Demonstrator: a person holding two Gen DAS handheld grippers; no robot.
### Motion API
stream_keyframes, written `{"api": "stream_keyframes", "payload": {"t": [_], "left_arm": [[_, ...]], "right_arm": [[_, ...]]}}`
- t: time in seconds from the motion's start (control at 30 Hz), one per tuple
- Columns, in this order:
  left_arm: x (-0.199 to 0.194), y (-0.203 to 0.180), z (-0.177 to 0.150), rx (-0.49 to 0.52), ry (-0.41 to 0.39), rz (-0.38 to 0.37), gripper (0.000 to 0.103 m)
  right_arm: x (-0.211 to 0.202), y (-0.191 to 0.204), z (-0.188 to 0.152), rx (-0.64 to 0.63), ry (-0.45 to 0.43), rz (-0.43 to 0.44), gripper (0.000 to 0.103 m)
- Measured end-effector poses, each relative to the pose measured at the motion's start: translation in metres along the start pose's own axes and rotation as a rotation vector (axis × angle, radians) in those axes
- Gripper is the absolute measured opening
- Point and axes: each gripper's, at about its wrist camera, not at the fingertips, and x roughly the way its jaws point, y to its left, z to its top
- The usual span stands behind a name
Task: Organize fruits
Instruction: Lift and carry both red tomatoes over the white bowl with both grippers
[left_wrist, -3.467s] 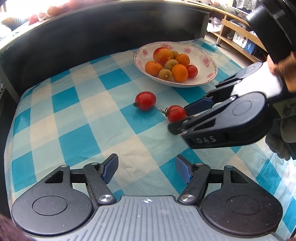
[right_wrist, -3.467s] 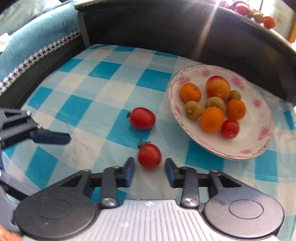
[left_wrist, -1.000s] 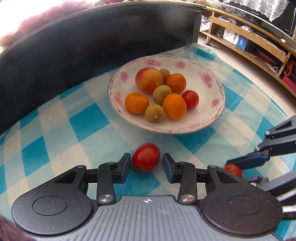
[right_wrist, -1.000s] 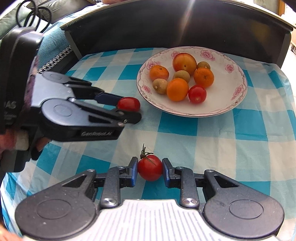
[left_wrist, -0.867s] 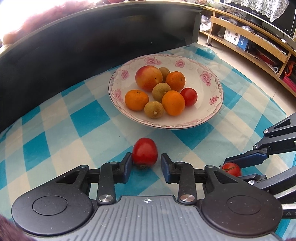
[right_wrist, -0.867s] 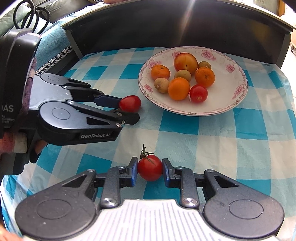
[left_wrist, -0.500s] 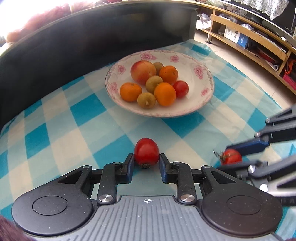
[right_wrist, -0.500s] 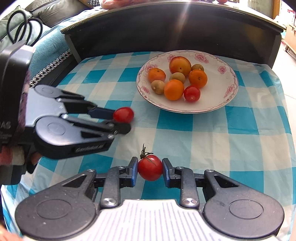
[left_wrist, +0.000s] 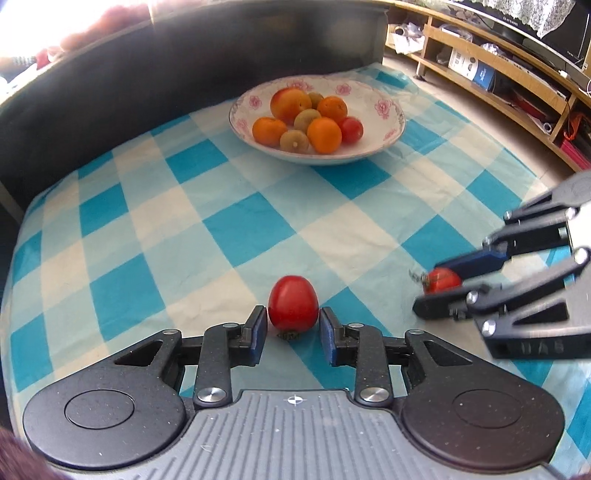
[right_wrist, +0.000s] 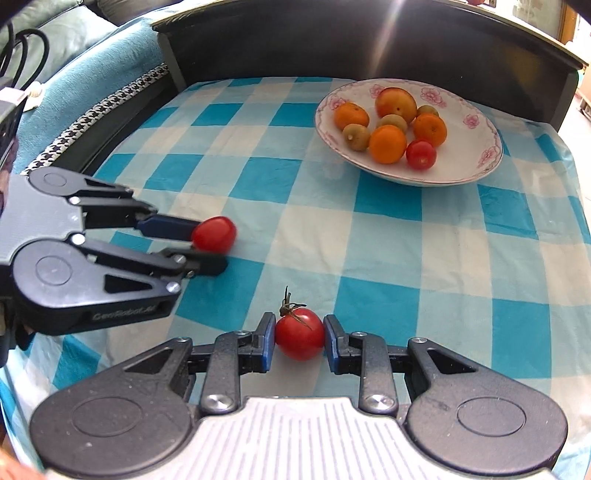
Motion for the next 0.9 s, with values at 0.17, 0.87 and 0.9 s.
{"api": "stream_keyframes", "payload": {"t": [0.17,0.87,0.9], "left_arm": [[0.001,-0.002,-0.001,-0.008,-0.015,0.003,0.055],[0.004,-0.011,-0.001,-0.023,-0.002,-0.003,0.036],[0.003,-0.012,-0.003,-0.024,0.0,0.001,0.035]], "right_arm": [[-0.001,0.001,-0.003,0.007,-0.002,-0.013,0.031],[0.004,-0.002,0.004,0.003,0.005,0.016,0.032],[0.004,-0.001,0.004,-0.003,0.007,0.014,0.032]]}}
